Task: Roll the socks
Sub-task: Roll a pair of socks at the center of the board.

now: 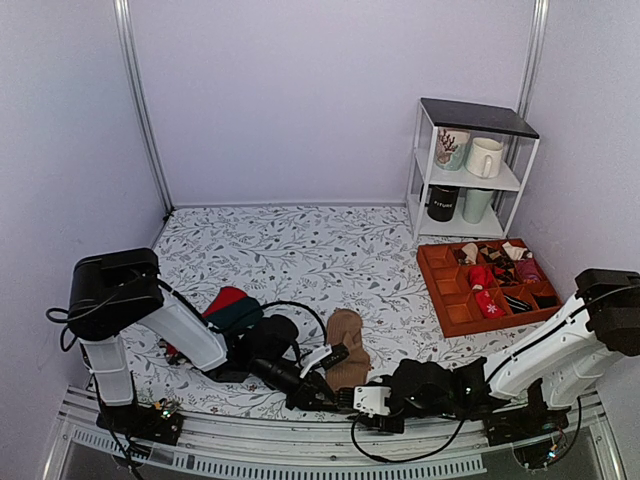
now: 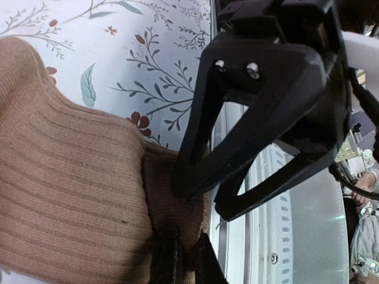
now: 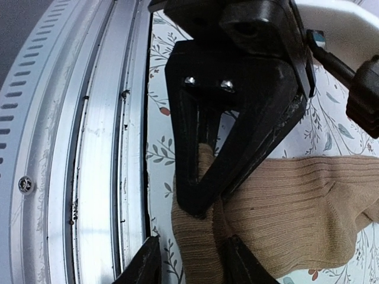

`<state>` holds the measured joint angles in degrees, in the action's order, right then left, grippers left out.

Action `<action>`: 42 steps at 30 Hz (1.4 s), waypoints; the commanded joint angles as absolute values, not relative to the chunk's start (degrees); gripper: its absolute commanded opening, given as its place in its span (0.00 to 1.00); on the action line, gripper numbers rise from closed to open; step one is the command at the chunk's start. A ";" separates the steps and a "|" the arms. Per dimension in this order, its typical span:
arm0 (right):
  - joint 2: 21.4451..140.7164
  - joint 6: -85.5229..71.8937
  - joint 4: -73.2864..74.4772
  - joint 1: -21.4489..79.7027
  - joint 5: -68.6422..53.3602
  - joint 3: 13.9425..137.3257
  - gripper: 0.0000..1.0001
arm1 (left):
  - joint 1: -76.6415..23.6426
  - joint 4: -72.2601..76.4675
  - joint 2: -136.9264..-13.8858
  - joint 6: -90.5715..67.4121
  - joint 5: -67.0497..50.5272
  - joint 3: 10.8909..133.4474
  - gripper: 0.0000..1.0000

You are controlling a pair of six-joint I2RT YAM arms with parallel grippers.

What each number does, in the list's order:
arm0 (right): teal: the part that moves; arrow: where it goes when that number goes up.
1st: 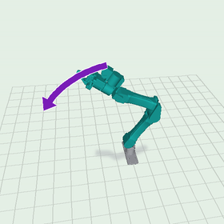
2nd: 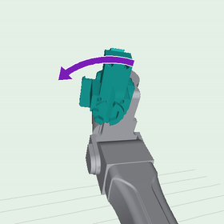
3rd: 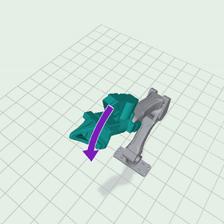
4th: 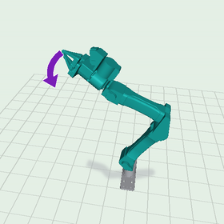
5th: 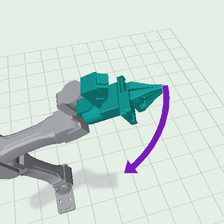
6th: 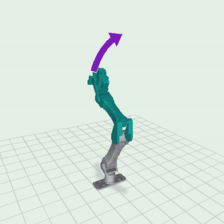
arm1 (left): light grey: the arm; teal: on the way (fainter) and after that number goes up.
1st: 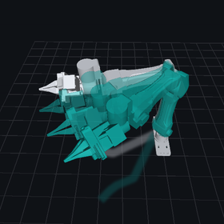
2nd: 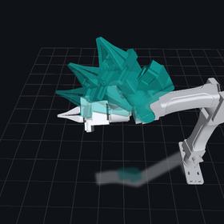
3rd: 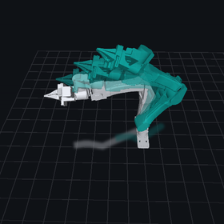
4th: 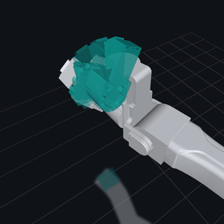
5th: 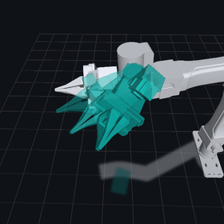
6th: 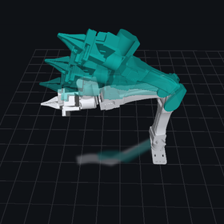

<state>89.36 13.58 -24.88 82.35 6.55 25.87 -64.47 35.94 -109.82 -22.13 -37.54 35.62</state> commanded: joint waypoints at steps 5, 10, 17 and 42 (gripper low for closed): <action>92.67 9.30 -24.33 80.64 1.84 26.99 0.27 | -64.07 20.31 -115.75 -21.71 -32.08 32.59 0.00; 93.91 4.81 -21.08 80.44 0.76 27.90 0.11 | -63.94 20.98 -115.71 -21.75 -31.37 32.28 0.00; 91.98 -5.39 -21.11 74.64 -8.07 25.14 0.07 | -63.95 25.54 -107.27 -20.78 -17.69 29.93 0.34; 107.50 -17.55 3.41 55.38 -44.00 39.26 0.08 | -69.94 53.56 -97.84 10.45 -12.68 22.61 0.44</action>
